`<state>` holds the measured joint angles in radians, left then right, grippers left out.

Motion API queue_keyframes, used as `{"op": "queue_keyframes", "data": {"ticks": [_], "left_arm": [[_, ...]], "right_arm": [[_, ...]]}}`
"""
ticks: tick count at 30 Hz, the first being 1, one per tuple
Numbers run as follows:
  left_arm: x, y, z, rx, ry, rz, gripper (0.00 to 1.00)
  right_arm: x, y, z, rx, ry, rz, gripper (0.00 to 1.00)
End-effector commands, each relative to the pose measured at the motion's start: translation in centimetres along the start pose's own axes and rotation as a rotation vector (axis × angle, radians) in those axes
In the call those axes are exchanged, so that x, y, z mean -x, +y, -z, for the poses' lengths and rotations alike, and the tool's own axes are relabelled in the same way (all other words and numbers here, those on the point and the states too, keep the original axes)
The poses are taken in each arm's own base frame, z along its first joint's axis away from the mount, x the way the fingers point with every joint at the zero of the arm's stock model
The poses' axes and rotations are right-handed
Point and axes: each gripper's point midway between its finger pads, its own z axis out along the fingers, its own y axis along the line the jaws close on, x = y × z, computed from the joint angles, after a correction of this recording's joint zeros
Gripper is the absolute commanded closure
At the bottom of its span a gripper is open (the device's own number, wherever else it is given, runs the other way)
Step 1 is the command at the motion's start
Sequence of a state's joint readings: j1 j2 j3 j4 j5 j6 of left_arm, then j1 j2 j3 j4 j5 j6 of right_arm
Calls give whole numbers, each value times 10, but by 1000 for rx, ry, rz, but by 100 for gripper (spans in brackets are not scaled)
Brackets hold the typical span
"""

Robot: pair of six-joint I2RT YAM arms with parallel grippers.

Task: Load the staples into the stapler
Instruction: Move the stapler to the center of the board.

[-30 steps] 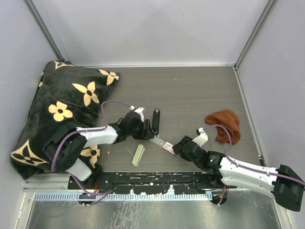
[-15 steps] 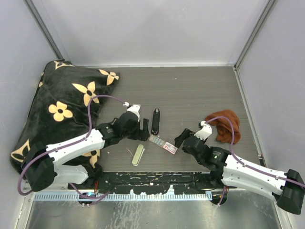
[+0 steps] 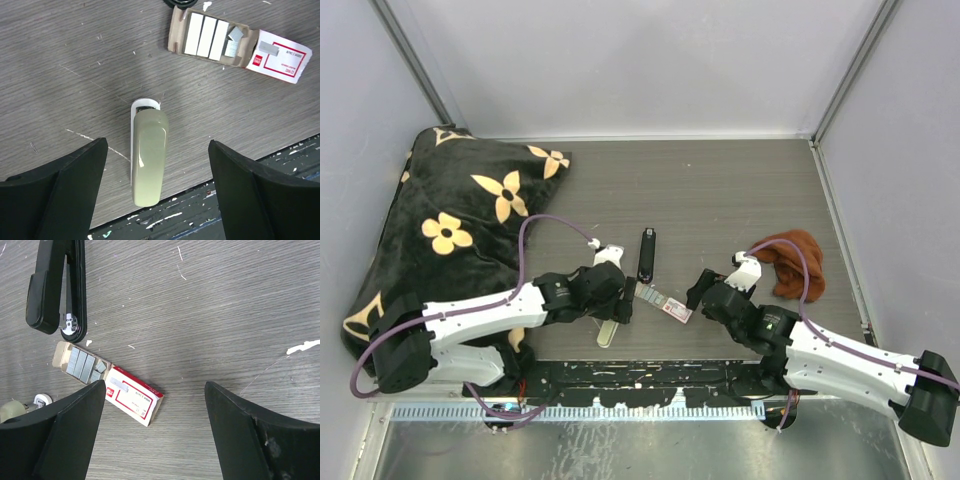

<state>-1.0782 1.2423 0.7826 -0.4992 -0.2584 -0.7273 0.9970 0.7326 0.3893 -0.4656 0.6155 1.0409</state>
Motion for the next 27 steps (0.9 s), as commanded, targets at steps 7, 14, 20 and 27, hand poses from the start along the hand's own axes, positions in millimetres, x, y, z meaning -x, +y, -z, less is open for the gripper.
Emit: {"op": "queue_keyframes", "data": {"ticks": [7,14,20,27], "left_arm": [[-3,5,-17,54,7,0,39],[-9,9,-25,89,39,-32,52],[-8,2,-24,32,31,-94,75],[-21,-37,-21,-143,47,-345,85]], "right_arm": [[14,5,2,12,-44,-13,14],[12,3,2,11,-40,-14,14],[12,1,1,4,-40,-6,14],[13,2,1,1,-41,-3,14]]}}
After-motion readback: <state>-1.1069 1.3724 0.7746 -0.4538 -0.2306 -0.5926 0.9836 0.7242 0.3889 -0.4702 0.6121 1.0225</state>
